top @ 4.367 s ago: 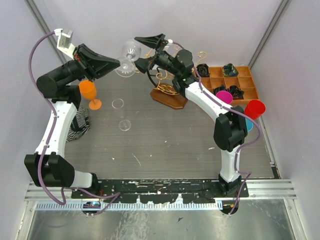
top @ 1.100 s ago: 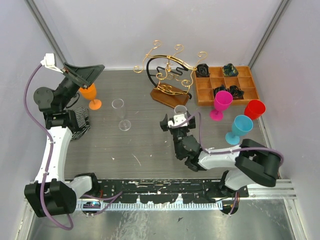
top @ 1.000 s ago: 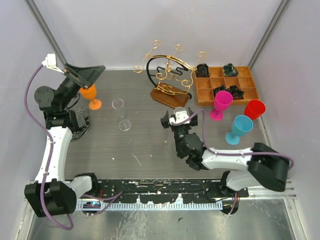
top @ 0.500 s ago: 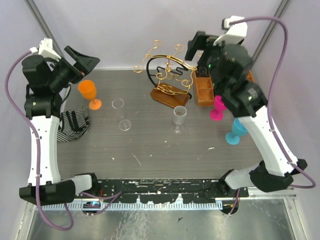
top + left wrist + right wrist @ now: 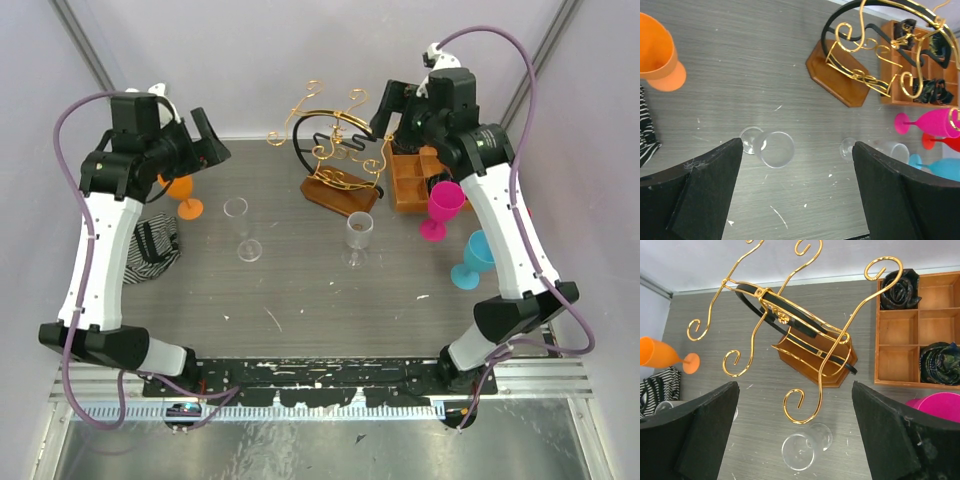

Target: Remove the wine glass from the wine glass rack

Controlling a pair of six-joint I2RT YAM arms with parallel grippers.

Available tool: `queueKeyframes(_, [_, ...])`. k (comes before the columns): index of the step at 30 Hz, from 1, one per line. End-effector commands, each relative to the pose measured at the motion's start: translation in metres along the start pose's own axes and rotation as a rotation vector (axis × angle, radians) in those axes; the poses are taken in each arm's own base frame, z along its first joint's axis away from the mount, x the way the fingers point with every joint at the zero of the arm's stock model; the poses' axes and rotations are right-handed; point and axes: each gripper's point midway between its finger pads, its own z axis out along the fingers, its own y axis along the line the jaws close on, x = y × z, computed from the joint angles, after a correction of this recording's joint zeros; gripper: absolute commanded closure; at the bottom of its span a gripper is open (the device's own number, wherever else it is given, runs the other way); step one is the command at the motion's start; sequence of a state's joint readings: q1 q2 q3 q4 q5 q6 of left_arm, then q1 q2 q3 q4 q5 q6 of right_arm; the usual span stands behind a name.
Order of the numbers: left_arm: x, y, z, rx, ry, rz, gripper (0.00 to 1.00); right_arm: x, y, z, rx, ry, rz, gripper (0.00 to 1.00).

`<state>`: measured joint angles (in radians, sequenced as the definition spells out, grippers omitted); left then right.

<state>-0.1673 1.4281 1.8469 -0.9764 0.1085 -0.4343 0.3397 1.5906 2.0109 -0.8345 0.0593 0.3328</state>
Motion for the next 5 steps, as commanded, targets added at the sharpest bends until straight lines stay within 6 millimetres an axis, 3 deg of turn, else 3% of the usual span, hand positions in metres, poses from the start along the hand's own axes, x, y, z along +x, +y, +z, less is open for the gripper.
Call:
queueKeyframes(1, [0.0051,0.0077,-0.0031,-0.046,-0.004,0.041,0.02,-0.0223,0.0099,-0.0231,-0.076,-0.082,0.018,0.00])
queueKeyframes(5, [0.0110,-0.0022,0.0009,-0.024,-0.001,0.062,0.02,-0.0202,0.0019,-0.0237,-0.046,-0.094,0.017,0.00])
